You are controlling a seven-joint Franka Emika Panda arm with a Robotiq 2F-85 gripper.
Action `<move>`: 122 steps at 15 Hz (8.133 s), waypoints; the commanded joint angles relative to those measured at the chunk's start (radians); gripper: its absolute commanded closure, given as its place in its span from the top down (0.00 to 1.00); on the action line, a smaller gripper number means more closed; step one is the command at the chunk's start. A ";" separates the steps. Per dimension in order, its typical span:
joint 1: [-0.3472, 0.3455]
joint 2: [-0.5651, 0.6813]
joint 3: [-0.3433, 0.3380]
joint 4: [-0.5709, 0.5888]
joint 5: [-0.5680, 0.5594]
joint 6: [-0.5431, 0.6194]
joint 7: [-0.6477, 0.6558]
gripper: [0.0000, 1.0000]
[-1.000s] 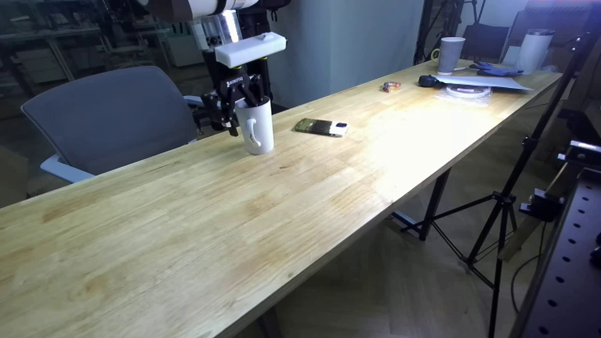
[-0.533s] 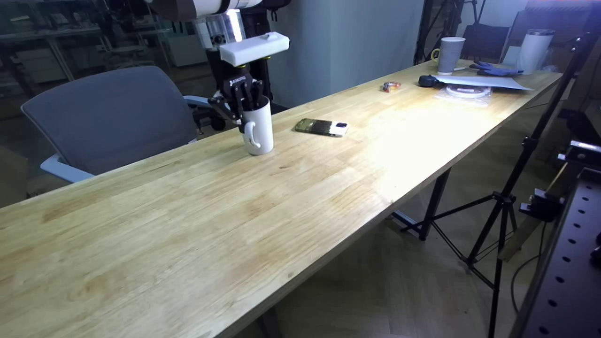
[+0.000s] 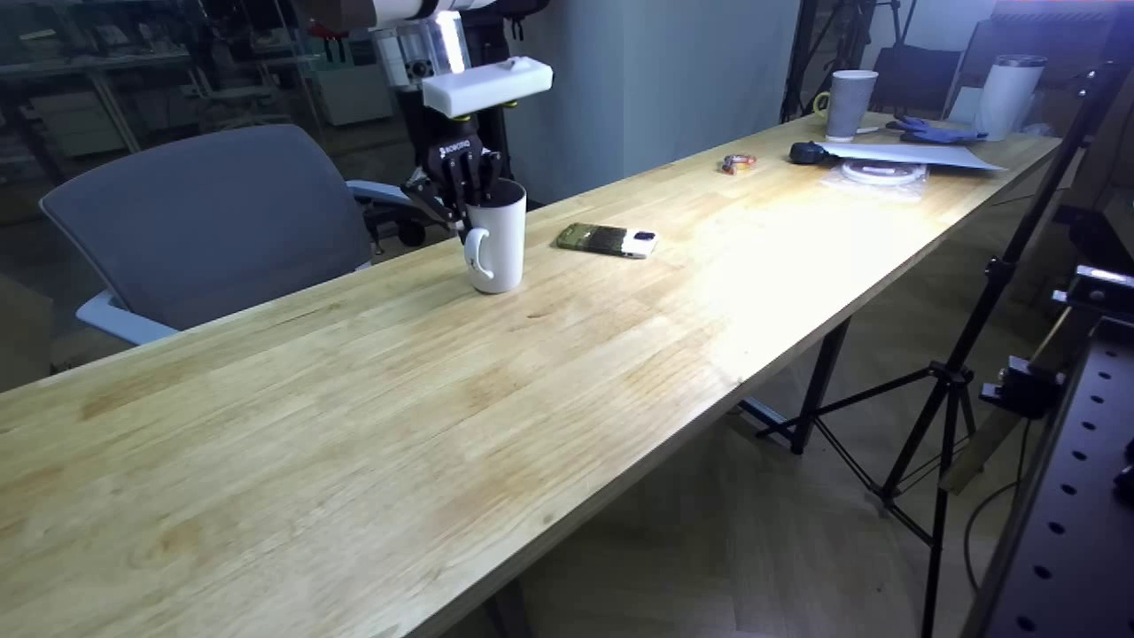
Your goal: Move the white mug to the front of the table
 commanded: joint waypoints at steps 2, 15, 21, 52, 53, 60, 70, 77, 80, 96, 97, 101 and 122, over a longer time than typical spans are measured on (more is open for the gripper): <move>-0.008 0.026 -0.005 0.106 0.010 -0.125 0.028 0.03; 0.017 0.049 -0.038 0.323 -0.010 -0.309 0.099 0.03; 0.038 -0.017 -0.029 0.218 -0.011 -0.295 0.102 0.03; 0.124 -0.455 -0.003 -0.701 -0.042 0.014 0.143 0.03; 0.127 -0.455 -0.007 -0.713 -0.050 0.033 0.152 0.03; 0.165 -0.446 -0.054 -0.777 -0.139 0.182 0.240 0.03; 0.143 -0.437 -0.045 -0.806 -0.092 0.277 0.241 0.03; 0.146 -0.434 -0.056 -0.822 -0.090 0.330 0.259 0.03; 0.137 -0.431 -0.048 -0.821 -0.071 0.324 0.249 0.03; 0.160 -0.418 -0.092 -0.777 -0.090 0.292 0.276 0.63; 0.163 -0.418 -0.099 -0.762 -0.095 0.283 0.280 0.69; 0.187 -0.417 -0.132 -0.680 -0.129 0.222 0.317 0.97; 0.133 -0.414 -0.119 -0.404 -0.157 0.097 0.297 1.00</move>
